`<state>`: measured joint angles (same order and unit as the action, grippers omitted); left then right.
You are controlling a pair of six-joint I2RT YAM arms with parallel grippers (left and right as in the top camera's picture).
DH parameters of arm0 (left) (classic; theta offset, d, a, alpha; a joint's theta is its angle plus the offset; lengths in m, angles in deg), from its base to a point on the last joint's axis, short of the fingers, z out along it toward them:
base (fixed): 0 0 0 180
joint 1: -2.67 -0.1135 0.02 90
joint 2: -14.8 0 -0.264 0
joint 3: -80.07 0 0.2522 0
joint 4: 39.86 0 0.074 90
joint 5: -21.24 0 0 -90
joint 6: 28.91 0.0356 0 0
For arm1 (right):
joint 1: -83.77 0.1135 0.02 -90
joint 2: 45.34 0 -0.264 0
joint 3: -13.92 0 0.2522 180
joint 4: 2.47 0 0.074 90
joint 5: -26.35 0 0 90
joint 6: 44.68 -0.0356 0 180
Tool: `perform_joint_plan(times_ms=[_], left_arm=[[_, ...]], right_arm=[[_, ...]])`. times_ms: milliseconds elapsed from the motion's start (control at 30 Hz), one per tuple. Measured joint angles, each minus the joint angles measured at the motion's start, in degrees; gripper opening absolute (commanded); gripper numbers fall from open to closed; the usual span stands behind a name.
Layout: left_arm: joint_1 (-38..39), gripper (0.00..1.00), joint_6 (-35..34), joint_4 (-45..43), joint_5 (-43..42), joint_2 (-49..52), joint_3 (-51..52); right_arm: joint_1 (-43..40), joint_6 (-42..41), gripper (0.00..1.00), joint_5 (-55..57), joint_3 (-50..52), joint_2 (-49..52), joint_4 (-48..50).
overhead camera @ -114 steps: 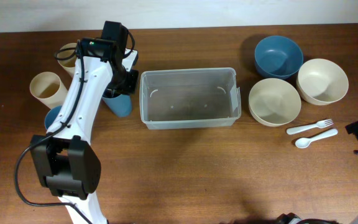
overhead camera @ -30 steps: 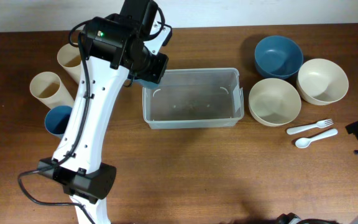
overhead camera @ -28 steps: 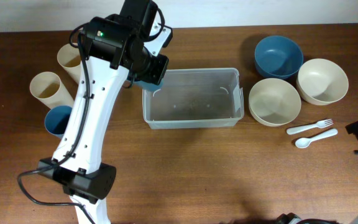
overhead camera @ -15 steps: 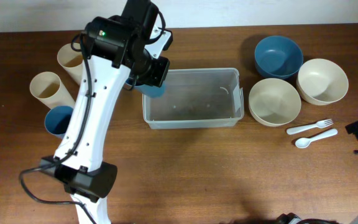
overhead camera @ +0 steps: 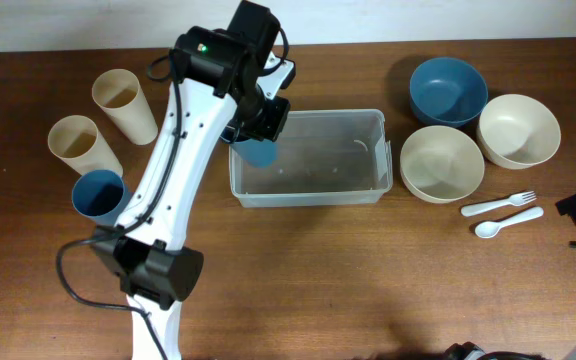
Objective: Pack container
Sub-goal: 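Lift the blue cup and carry it over the container, then lower the blue cup into the container's left end and release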
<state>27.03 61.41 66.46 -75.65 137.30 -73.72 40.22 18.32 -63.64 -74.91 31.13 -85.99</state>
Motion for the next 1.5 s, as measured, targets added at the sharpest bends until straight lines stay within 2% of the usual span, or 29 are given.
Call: perform_joint_plan(times_ms=[400, 1500], left_arm=[[0.0, 0.02, -0.2, 1.8, 0.0, 2.8, 0.1], [0.0, 0.02, -0.2, -0.2, 1.4, 8.7, 0.4]], right_arm=[[0.0, 0.0, 0.99, 0.0, 0.0, 0.0, 0.0], [0.0, 0.0, 0.99, 0.0, 0.0, 0.0, 0.0]])
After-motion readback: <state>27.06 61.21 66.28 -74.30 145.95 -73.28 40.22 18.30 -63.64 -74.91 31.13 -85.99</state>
